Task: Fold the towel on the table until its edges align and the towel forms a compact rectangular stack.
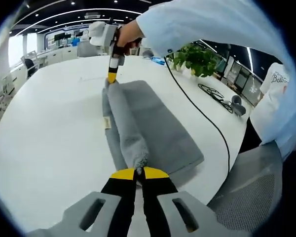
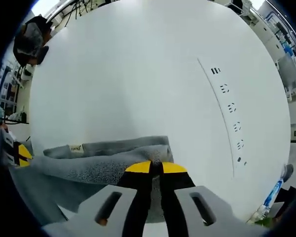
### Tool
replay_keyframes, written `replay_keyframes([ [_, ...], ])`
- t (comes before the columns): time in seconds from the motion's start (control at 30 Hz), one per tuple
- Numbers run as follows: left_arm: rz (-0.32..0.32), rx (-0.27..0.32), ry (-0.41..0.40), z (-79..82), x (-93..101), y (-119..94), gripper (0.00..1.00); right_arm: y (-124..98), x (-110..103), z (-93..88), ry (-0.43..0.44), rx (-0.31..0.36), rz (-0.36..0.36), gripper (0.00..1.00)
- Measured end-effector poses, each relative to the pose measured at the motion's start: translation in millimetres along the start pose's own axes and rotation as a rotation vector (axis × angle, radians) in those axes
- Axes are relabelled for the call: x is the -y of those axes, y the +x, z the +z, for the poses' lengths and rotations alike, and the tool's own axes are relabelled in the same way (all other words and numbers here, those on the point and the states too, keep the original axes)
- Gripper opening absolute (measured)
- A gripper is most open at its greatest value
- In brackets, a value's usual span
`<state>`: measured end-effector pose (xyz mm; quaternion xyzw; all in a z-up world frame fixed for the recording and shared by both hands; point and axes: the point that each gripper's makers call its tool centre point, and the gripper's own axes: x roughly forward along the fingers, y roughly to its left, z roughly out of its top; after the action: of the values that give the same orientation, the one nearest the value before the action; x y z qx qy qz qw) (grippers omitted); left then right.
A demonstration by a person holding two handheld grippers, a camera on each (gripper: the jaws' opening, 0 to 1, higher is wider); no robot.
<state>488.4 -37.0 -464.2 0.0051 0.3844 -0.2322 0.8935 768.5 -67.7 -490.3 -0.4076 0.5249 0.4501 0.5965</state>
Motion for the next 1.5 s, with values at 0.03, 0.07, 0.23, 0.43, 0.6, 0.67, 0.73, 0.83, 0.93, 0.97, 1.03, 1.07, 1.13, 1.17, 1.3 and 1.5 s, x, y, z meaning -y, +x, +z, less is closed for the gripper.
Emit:
replay_keyframes([
  [0.03, 0.001, -0.004, -0.002, -1.7, -0.7, 1, 0.05, 2, 0, 0.9, -0.004, 0.002, 0.000, 0.04],
  [0.07, 0.001, -0.011, -0.005, -3.7, -2.2, 2, 0.05, 3, -1, 0.7, -0.011, 0.005, -0.001, 0.05],
  [0.23, 0.008, -0.028, -0.015, -9.3, -6.7, 5, 0.07, 5, -4, 2.5, -0.045, 0.019, 0.001, 0.09],
  [0.43, 0.012, -0.041, -0.020, -12.9, -9.4, 6, 0.08, 2, -1, 11.6, -0.031, 0.064, 0.009, 0.15],
  [0.6, 0.020, -0.047, -0.023, -14.0, -12.8, 6, 0.11, -1, 2, 15.8, -0.039, 0.075, 0.000, 0.15],
  [0.67, 0.025, -0.051, -0.024, -15.1, -14.6, 5, 0.13, -5, -3, 14.8, -0.041, 0.087, -0.006, 0.16],
  [0.73, 0.029, -0.055, -0.030, -16.4, -16.3, 5, 0.15, -5, 3, 19.8, -0.045, 0.101, -0.016, 0.16],
  [0.83, 0.034, -0.063, -0.032, -18.7, -17.1, 4, 0.15, -7, 5, 25.2, -0.047, 0.121, -0.024, 0.17],
  [0.93, 0.034, -0.070, -0.028, -19.8, -17.7, 4, 0.15, -9, 2, 25.2, -0.046, 0.132, -0.028, 0.16],
  [0.97, 0.034, -0.070, -0.029, -19.9, -18.2, 4, 0.15, -7, 5, 27.3, -0.047, 0.132, -0.028, 0.16],
  [1.03, 0.036, -0.072, -0.033, -21.7, -20.4, 5, 0.16, -8, 7, 27.6, -0.051, 0.135, -0.033, 0.16],
  [1.07, 0.036, -0.076, -0.038, -22.7, -20.7, 5, 0.16, -8, 7, 27.3, -0.051, 0.134, -0.033, 0.16],
  [1.13, 0.037, -0.082, -0.043, -24.4, -21.8, 5, 0.16, -10, 8, 27.4, -0.048, 0.140, -0.037, 0.17],
  [1.17, 0.039, -0.080, -0.042, -24.7, -22.5, 4, 0.16, -10, 13, 28.9, -0.048, 0.144, -0.039, 0.17],
  [1.3, 0.045, -0.084, -0.045, -26.0, -25.9, 2, 0.16, -13, 18, 29.0, -0.044, 0.157, -0.052, 0.16],
  [1.5, 0.051, -0.078, -0.051, -25.1, -28.5, 0, 0.17, -11, 20, 26.4, -0.041, 0.155, -0.053, 0.15],
])
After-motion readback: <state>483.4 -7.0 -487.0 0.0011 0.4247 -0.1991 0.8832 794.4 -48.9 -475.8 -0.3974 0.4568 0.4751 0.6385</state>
